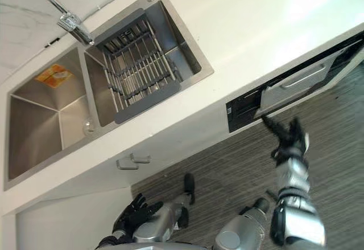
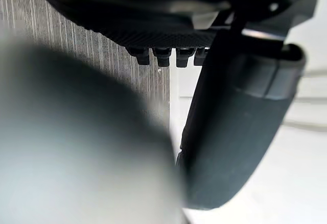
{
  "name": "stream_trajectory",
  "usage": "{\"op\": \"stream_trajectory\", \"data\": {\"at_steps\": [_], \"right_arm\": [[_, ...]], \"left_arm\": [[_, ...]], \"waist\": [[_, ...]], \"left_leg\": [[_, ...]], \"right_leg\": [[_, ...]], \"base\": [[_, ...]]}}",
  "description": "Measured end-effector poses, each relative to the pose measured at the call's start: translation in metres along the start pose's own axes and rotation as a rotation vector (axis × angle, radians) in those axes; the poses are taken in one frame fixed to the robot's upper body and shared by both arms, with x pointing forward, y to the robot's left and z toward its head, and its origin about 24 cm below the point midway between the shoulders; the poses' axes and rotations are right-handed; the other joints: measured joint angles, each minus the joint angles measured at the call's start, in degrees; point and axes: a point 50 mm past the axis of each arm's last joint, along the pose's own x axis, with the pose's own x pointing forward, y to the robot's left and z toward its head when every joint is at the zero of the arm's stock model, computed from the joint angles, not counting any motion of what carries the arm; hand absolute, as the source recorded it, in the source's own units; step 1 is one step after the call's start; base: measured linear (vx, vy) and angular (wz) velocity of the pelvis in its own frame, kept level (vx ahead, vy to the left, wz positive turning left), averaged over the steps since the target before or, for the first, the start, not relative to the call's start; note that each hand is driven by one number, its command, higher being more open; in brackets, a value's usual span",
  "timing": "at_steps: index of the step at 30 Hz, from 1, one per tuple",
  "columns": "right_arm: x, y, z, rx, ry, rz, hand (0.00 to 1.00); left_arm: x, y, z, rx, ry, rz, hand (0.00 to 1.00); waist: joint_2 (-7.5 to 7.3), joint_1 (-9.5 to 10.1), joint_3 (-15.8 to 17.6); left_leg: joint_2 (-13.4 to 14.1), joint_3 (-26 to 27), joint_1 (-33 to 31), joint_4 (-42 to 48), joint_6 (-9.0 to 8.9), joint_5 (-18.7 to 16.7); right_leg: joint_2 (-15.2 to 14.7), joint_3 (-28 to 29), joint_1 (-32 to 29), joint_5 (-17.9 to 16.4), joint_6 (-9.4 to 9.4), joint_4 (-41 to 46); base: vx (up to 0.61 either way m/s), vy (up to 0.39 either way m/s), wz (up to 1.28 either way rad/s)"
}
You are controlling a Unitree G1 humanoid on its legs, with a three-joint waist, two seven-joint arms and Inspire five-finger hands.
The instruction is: Walk over to the sink, pick up the cup, carry it to the dishwasher, place the cup inside the dishwasher, then close the dishwasher door
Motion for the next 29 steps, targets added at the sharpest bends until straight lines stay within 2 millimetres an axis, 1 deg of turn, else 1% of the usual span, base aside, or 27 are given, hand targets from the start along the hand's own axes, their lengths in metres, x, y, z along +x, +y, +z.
{"op": "stream_trajectory", "data": {"at_steps": [1, 3, 4, 5, 6, 7, 8, 9, 10, 11, 12, 13, 14, 15, 16, 17, 18, 19, 20, 22, 23, 25, 29], "right_arm": [[-0.006, -0.011, -0.016, 0.009, 0.044, -0.028, 1.0], [-0.031, -0.041, -0.06, 0.054, 0.163, -0.111, 1.0], [-0.056, -0.061, -0.092, 0.067, 0.253, -0.175, 1.0], [-0.065, -0.068, -0.103, 0.06, 0.282, -0.196, 1.0], [-0.086, -0.082, -0.123, 0.03, 0.353, -0.235, 1.0], [-0.089, -0.084, -0.126, 0.024, 0.364, -0.242, 1.0], [-0.103, -0.094, -0.137, 0.003, 0.409, -0.286, 1.0], [-0.107, -0.097, -0.14, -0.005, 0.42, -0.305, 1.0], [-0.113, -0.102, -0.143, -0.025, 0.435, -0.334, 1.0], [-0.115, -0.105, -0.144, -0.041, 0.437, -0.358, 1.0], [-0.115, -0.105, -0.143, -0.046, 0.433, -0.365, 1.0], [-0.115, -0.105, -0.143, -0.057, 0.429, -0.372, 1.0], [-0.116, -0.104, -0.145, -0.082, 0.438, -0.364, 1.0], [-0.12, -0.101, -0.15, -0.1, 0.459, -0.35, 1.0], [-0.122, -0.098, -0.154, -0.101, 0.471, -0.342, 1.0], [-0.127, -0.091, -0.163, -0.102, 0.497, -0.325, 1.0], [-0.129, -0.084, -0.169, -0.112, 0.521, -0.297, 1.0], [-0.129, -0.079, -0.172, -0.122, 0.529, -0.276, 1.0], [-0.125, -0.069, -0.173, -0.128, 0.533, -0.239, 1.0], [-0.117, -0.06, -0.17, -0.136, 0.519, -0.204, 1.0], [-0.116, -0.06, -0.17, -0.136, 0.516, -0.2, 1.0], [-0.116, -0.06, -0.169, -0.146, 0.517, -0.191, 1.0], [-0.116, -0.056, -0.17, -0.195, 0.523, -0.143, 1.0]], "left_arm": [[0.0, 0.003, 0.0, -0.011, 0.003, 0.018, 1.0], [-0.002, 0.013, -0.001, -0.041, 0.011, 0.075, 1.0], [-0.004, 0.021, -0.001, -0.067, 0.019, 0.117, 1.0], [-0.005, 0.024, -0.001, -0.076, 0.023, 0.134, 1.0], [-0.007, 0.031, -0.002, -0.085, 0.042, 0.16, 1.0], [-0.007, 0.033, -0.002, -0.085, 0.044, 0.164, 1.0], [-0.009, 0.039, -0.002, -0.086, 0.056, 0.182, 1.0], [-0.01, 0.04, -0.001, -0.08, 0.058, 0.187, 1.0], [-0.01, 0.044, 0.0, -0.075, 0.062, 0.195, 1.0], [-0.011, 0.045, -0.001, -0.068, 0.07, 0.2, 1.0], [-0.011, 0.045, -0.001, -0.069, 0.071, 0.204, 1.0], [-0.011, 0.045, -0.002, -0.07, 0.074, 0.207, 1.0], [-0.011, 0.045, -0.002, -0.069, 0.073, 0.215, 1.0], [-0.01, 0.044, 0.001, -0.067, 0.064, 0.221, 1.0], [-0.009, 0.044, 0.003, -0.064, 0.057, 0.224, 1.0], [-0.009, 0.046, 0.006, -0.058, 0.049, 0.241, 1.0], [-0.01, 0.051, 0.008, -0.052, 0.05, 0.262, 1.0], [-0.011, 0.053, 0.009, -0.046, 0.052, 0.271, 1.0], [-0.012, 0.055, 0.008, -0.045, 0.063, 0.285, 1.0], [-0.014, 0.059, 0.007, -0.043, 0.076, 0.303, 1.0], [-0.015, 0.059, 0.004, -0.036, 0.083, 0.306, 1.0], [-0.017, 0.059, 0.001, -0.031, 0.09, 0.307, 1.0], [-0.024, 0.062, -0.01, -0.055, 0.09, 0.329, 1.0]], "waist": [[-0.45, -0.07, -0.03], [-2.16, -0.36, -0.7], [-3.7, -0.84, -1.93], [-4.27, -0.97, -2.28], [-6.05, -1.3, -3.3], [-6.35, -1.33, -3.46], [-7.99, -1.4, -4.41], [-8.57, -1.4, -4.74], [-9.55, -1.39, -5.27], [-10.35, -1.39, -5.78], [-10.23, -1.38, -5.9], [-10.14, -1.6, -6.25], [-10.27, -2.25, -6.83], [-10.61, -3.05, -7.53], [-10.79, -3.29, -7.85], [-11.82, -3.34, -8.35], [-13.06, -2.85, -9.19], [-13.7, -2.69, -9.55], [-14.42, -2.55, -9.99], [-14.37, -2.49, -10.14], [-14.32, -2.4, -10.31], [-14.31, -2.15, -10.52], [-13.59, -1.3, -10.84]], "left_leg": [[0.1, 0.2, 0.36, 0.0, -0.25, -0.19], [0.38, 0.91, 1.28, -0.01, -0.76, -0.59], [0.66, 1.1, 2.04, -0.04, -1.28, -1.16], [0.63, 1.26, 2.56, -0.18, -1.06, -1.45], [0.62, 1.68, 3.79, -0.29, -0.27, -2.12], [0.59, 1.77, 4.04, -0.3, -0.1, -2.27], [0.09, 2.2, 5.4, -0.32, 0.24, -3.16], [-0.24, 2.25, 5.92, -0.32, 0.36, -3.51], [-1.1, 2.26, 6.88, -0.32, 1.02, -4.23], [-1.86, 2.19, 7.74, -0.32, 1.79, -4.85], [-2.08, 2.08, 8.24, -0.32, 2.14, -5.13], [-2.38, 1.46, 8.87, -0.31, 2.51, -5.48], [-2.8, -0.37, 9.47, -0.31, 2.9, -5.75], [-3.12, -3.18, 9.52, -0.31, 3.05, -5.8], [-3.12, -4.62, 9.51, -0.31, 3.05, -5.69], [-2.82, -7.01, 9.48, -0.28, 2.86, -4.98], [-2.56, -8.44, 9.45, -0.31, 2.73, -4.96], [-2.45, -9.05, 9.37, -0.33, 2.67, -5.0], [-1.94, -10.12, 9.32, -0.27, 2.51, -5.09], [-0.74, -10.78, 10.19, -0.07, 2.37, -5.0], [-0.29, -11.15, 10.89, -0.08, 2.28, -4.93], [0.11, -11.46, 11.42, -0.12, 2.25, -4.91], [0.55, -12.59, 11.46, -0.36, 1.84, -4.64]], "right_leg": [[0.2, 0.0, 0.46, 0.1, 0.03, -0.42], [0.78, 0.01, 1.63, 0.29, 0.15, -1.6], [1.43, -0.04, 2.67, 0.48, 0.24, -2.74], [1.66, -0.01, 3.28, 0.51, 0.26, -3.17], [1.93, 0.11, 4.3, 0.44, 0.22, -3.87], [1.93, 0.09, 4.52, 0.35, 0.14, -3.96], [1.57, 0.36, 5.69, -0.09, -0.11, -4.28], [1.24, 0.41, 6.19, -0.17, -0.04, -4.27], [0.43, 0.42, 7.37, -0.51, -0.59, -4.24], [0.13, 1.11, 8.16, -1.44, -3.31, -4.17], [0.45, 2.28, 8.37, -2.65, -5.87, -3.86], [1.56, 4.94, 8.47, -4.86, -9.52, -3.47], [4.12, 9.89, 8.9, -7.71, -12.28, -3.94], [7.45, 14.92, 10.3, -9.27, -13.01, -5.31], [9.34, 16.75, 10.98, -9.15, -12.76, -6.16], [13.05, 19.3, 12.5, -8.08, -11.03, -8.68], [14.65, 20.66, 14.65, -6.14, -8.76, -12.14], [15.06, 21.35, 15.53, -5.02, -7.12, -13.71], [16.01, 22.28, 16.43, -4.04, -6.78, -14.82], [17.65, 23.14, 17.88, -3.15, -8.18, -14.34], [18.38, 23.19, 19.19, -2.76, -8.79, -14.22], [19.06, 23.22, 20.12, -2.66, -8.93, -13.61], [19.76, 23.79, 20.71, -2.66, -8.93, -12.72]], "base": [[0.07, -0.029, -0.15], [0.04, -0.024, -0.13], [0.05, -0.028, -0.14], [0.04, -0.019, -0.2], [0.01, 0.001, -0.16], [0.02, 0.011, -0.21], [0.02, 0.016, -0.11], [0.03, 0.038, -0.08], [0.03, 0.077, 0.03], [0.04, 0.085, 0.06], [0.04, 0.077, 0.15], [0.05, 0.052, 0.41], [0.1, 0.04, 0.86], [0.12, 0.021, 1.02], [0.15, -0.033, 1.16], [0.16, -0.08, 0.95], [0.2, -0.094, 0.81], [0.2, -0.092, 0.56], [0.15, -0.065, 0.4], [0.1, -0.075, 0.51], [0.07, -0.062, 0.57], [0.03, -0.051, 0.52], [-0.01, -0.046, 0.25]]}}
